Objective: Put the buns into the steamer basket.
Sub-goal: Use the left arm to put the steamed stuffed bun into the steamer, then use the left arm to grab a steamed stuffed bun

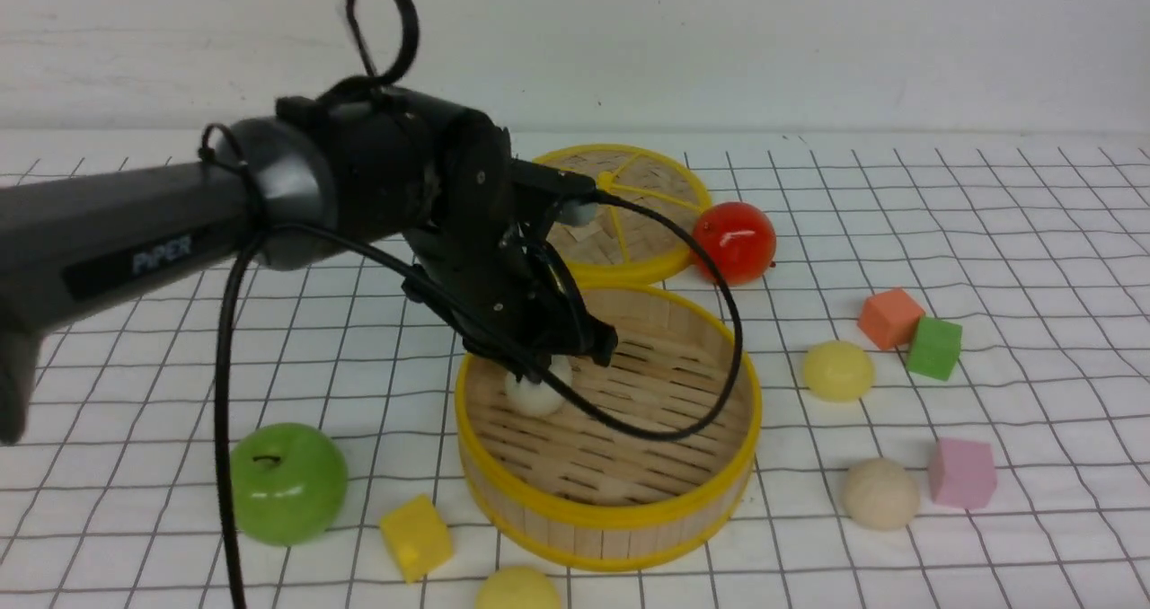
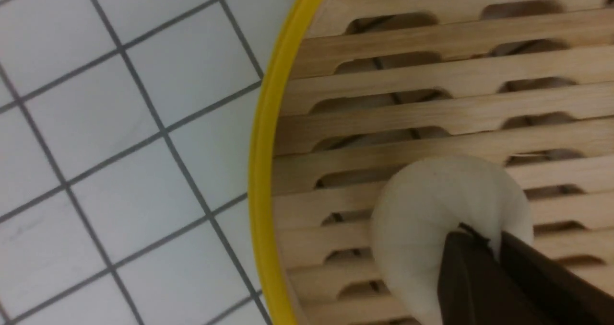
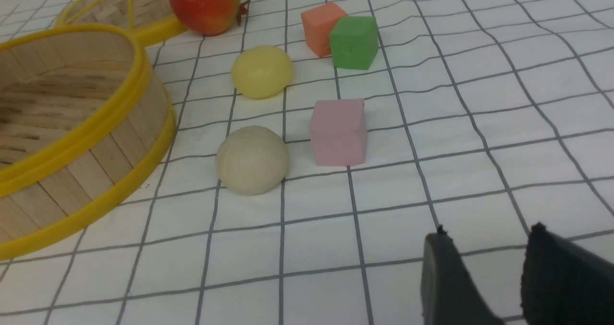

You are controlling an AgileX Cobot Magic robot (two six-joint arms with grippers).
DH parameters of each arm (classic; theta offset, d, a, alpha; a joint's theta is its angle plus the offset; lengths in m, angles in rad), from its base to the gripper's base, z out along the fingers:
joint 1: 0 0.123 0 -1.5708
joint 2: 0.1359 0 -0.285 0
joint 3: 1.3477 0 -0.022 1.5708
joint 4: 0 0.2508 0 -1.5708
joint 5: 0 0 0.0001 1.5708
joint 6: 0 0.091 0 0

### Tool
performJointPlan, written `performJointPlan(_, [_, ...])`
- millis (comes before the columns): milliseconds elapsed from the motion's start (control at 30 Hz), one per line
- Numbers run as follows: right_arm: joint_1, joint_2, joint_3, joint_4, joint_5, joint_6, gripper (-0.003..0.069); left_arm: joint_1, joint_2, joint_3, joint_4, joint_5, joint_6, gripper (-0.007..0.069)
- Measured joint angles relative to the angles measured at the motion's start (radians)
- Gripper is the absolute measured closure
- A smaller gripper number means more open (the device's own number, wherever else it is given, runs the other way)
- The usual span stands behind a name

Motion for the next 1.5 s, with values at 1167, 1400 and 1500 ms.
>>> performJointPlan(1167, [0.000, 0.000, 0.000, 0.000, 0.000, 0.000, 0.0418, -0.001, -0.450, 0.482, -0.391, 0.206, 0.129, 0.0550])
performJointPlan(1400, [0.000, 0.000, 0.000, 0.000, 0.000, 0.000, 0.0418, -0.001, -0.367, 0.482, -0.400, 0.111, 0.152, 0.0421])
performJointPlan(1500, [0.000, 0.000, 0.000, 0.000, 0.000, 0.000, 0.0418, -0.001, -0.330, 0.482, -0.400, 0.070, 0.158, 0.0382])
